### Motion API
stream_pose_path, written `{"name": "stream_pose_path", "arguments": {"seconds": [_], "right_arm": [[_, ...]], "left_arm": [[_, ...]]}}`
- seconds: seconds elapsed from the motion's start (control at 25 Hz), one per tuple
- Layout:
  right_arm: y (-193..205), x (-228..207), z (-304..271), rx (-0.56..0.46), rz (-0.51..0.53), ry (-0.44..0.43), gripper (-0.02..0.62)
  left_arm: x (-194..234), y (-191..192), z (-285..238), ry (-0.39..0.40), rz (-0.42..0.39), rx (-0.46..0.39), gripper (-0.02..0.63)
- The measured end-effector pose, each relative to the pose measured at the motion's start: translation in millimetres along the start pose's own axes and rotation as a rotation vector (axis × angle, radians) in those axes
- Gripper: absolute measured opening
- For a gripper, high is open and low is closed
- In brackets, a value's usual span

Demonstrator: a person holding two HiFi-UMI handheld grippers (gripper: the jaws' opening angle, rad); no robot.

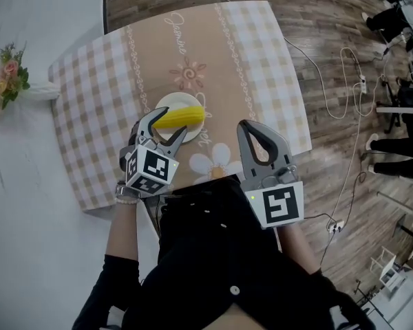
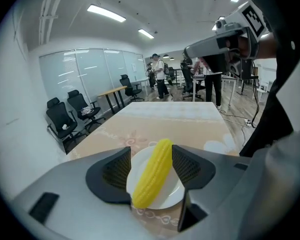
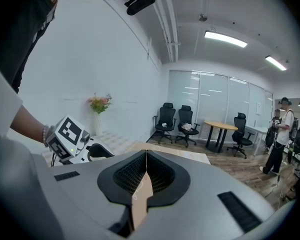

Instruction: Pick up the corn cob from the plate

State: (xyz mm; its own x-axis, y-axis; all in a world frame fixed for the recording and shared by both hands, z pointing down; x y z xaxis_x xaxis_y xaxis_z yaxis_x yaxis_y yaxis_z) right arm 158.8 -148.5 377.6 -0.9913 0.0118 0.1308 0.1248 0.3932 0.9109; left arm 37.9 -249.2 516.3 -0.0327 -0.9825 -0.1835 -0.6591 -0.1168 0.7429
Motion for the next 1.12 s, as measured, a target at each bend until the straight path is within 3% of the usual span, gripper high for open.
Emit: {"name": "stream_pose_path", "arguments": {"seconds": [0.2,0.52,0.8,1.12], "right_arm": [[3.5,-4.1,0.8,0.008,-0.007,0.012,0.04],[8.7,-8.7,3.3,0.02,-0.012,0.027,0.04],[13.4,-8.5,5.3,0.041,-0.015,0.031,0.04],[15.0,-4.4,6.6,0.045,-0.014,0.024,0.04]], "left_arm": [[-4.3,10.7,-19.2,0.043,-0.052,0.058,0.258],[-12.8,26.8,-45.6,0.115,-0.234,0.16,0.275],[-13.1,37.1,-62.1,0.178,-0.22,0.186,0.279],[-9.6,39.5,-76.1,0.215,-0.146,0.185,0.279]]}}
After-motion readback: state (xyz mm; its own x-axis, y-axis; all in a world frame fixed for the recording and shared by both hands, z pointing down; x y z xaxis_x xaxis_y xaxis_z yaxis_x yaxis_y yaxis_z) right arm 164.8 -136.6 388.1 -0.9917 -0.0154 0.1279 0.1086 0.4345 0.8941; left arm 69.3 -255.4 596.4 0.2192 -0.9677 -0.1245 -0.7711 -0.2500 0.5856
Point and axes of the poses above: the fingertips, and each gripper's own axes: z backward along the fingers, x to its left, y out of its underside, the point moved 4 cm from there along z, backward along the fingers, and after that the axes turned 1 degree about y, right-handed, at the moved point
